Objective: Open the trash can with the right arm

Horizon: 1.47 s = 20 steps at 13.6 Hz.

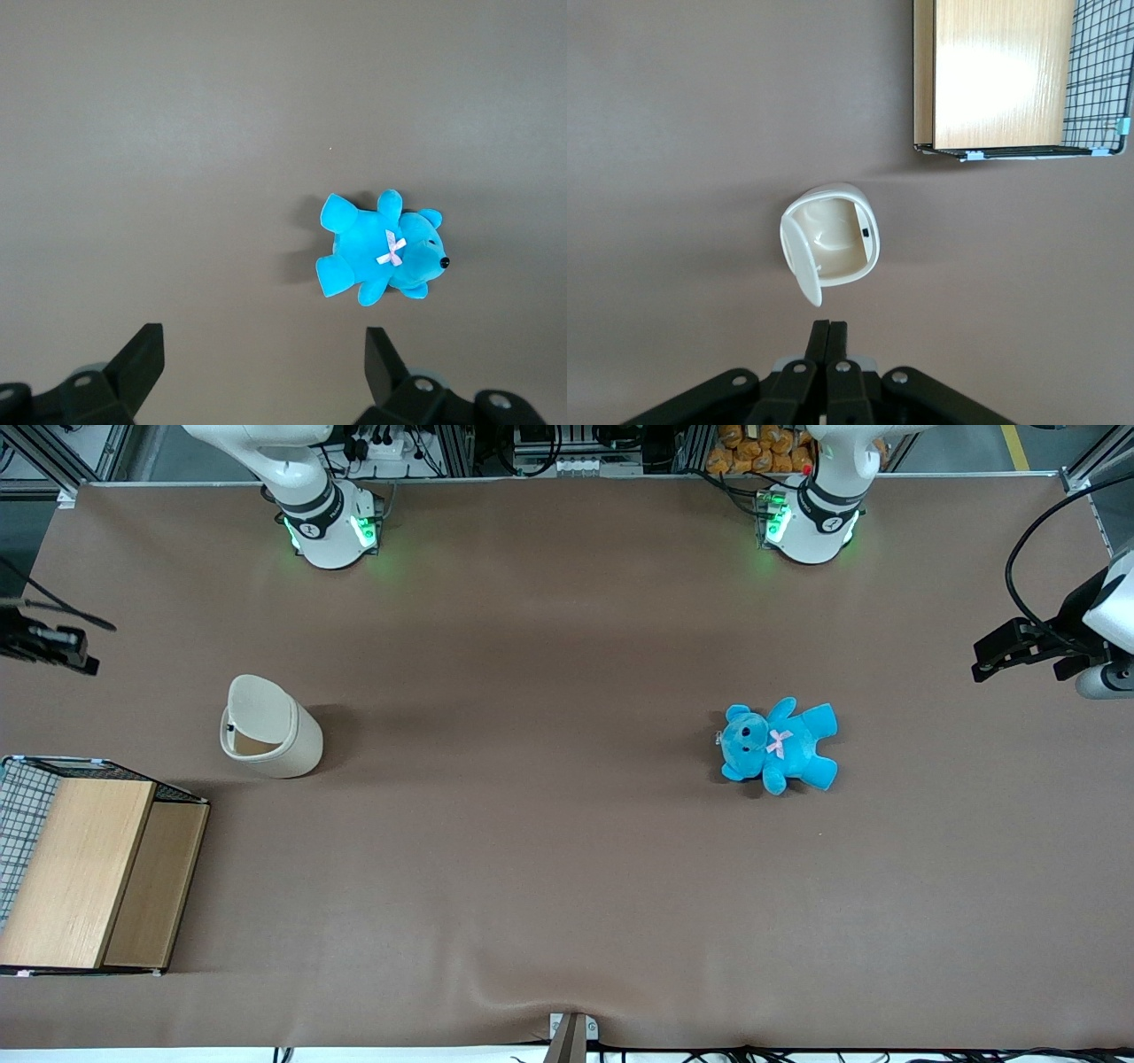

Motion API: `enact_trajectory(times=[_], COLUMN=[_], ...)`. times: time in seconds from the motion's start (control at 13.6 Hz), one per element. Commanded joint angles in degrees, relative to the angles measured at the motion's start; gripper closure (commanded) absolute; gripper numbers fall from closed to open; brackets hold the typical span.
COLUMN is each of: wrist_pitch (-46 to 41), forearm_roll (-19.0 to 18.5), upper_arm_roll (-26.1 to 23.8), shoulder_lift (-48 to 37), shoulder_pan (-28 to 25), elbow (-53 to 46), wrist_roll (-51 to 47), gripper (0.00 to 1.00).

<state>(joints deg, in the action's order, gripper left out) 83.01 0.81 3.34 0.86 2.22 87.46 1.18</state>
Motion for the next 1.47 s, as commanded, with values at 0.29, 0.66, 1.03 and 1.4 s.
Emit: enact_trajectory(times=[0.29,0.66,1.03,1.4], wrist_pitch=[-4.3,-4.5,-4.5,-4.5], forearm_roll=[-0.2,-0.3,-0.3,-0.4], upper_arm_roll=[-0.8,-0.8,-0.9,-0.9], shoulder_lift=[0.0,0.1,0.0,0.0], shoulder_pan=[0.0,0.0,-0.1,-0.2], elbow=[-8.4,-8.5,-8.5,-8.5], wrist_roll=[-0.4,-0.9,-0.9,-0.9], gripper=[0.0,0.0,0.0,0.0])
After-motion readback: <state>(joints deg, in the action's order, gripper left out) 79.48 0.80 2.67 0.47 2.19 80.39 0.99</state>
